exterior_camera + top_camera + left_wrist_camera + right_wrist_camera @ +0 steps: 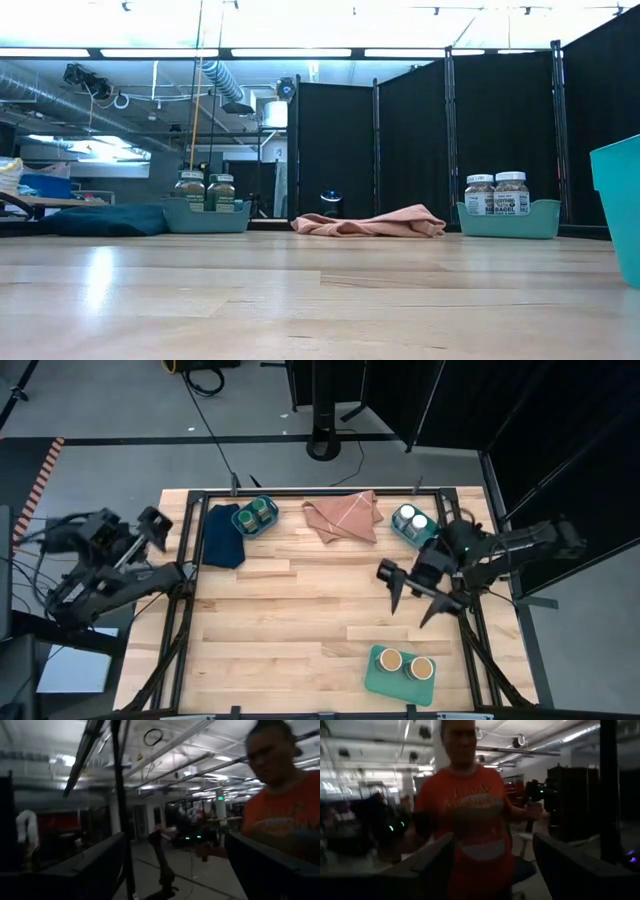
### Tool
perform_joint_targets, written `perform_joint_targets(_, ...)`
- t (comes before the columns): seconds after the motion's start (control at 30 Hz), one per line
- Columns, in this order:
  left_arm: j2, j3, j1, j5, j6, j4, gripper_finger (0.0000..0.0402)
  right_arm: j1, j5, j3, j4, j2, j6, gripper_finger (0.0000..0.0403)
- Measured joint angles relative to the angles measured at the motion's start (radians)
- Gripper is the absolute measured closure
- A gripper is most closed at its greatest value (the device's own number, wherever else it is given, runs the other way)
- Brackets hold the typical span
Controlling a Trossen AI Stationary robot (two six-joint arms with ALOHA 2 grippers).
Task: Sort spices by type
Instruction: Return to Home Position
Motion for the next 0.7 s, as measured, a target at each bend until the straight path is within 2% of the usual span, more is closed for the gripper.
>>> perform_joint_targets(0.07, -0.060, -0.047, -0.001, 0.005, 0.002, 0.049, 0.0055, -0.035, -0.026, 0.000, 0.003, -0.021, 0.112, 0.0128)
perform_joint_targets(0.17, -0.130, -0.093, -0.001, 0.014, 0.091, 0.078, 0.0055, -0.089, -0.085, 0.000, 0.006, -0.070, 0.284, 0.0128)
perform_joint_targets(0.23, -0.160, -0.106, -0.001, -0.025, 0.093, 0.075, 0.0055, -0.115, -0.092, 0.001, 0.046, -0.105, 0.271, 0.0128)
perform_joint_targets(0.3, -0.183, -0.111, -0.001, -0.047, 0.041, 0.083, 0.0055, -0.140, -0.108, 0.001, 0.085, -0.141, 0.191, 0.0128)
perform_joint_targets(0.4, -0.191, -0.107, -0.002, -0.034, -0.014, 0.160, 0.0055, -0.172, -0.205, 0.001, 0.097, -0.206, 0.120, 0.0128)
perform_joint_targets(0.5, -0.188, -0.108, -0.005, -0.015, -0.090, 0.161, 0.0055, -0.206, -0.268, -0.011, 0.099, -0.293, 0.213, 0.0128)
perform_joint_targets(0.63, -0.176, -0.108, -0.012, -0.013, -0.236, 0.082, 0.0055, -0.267, -0.225, -0.065, 0.080, -0.444, 0.291, 0.0128)
perform_joint_targets(0.7, -0.153, -0.109, -0.021, 0.003, -0.249, 0.084, 0.0055, -0.306, -0.213, -0.095, 0.037, -0.533, 0.307, 0.0128)
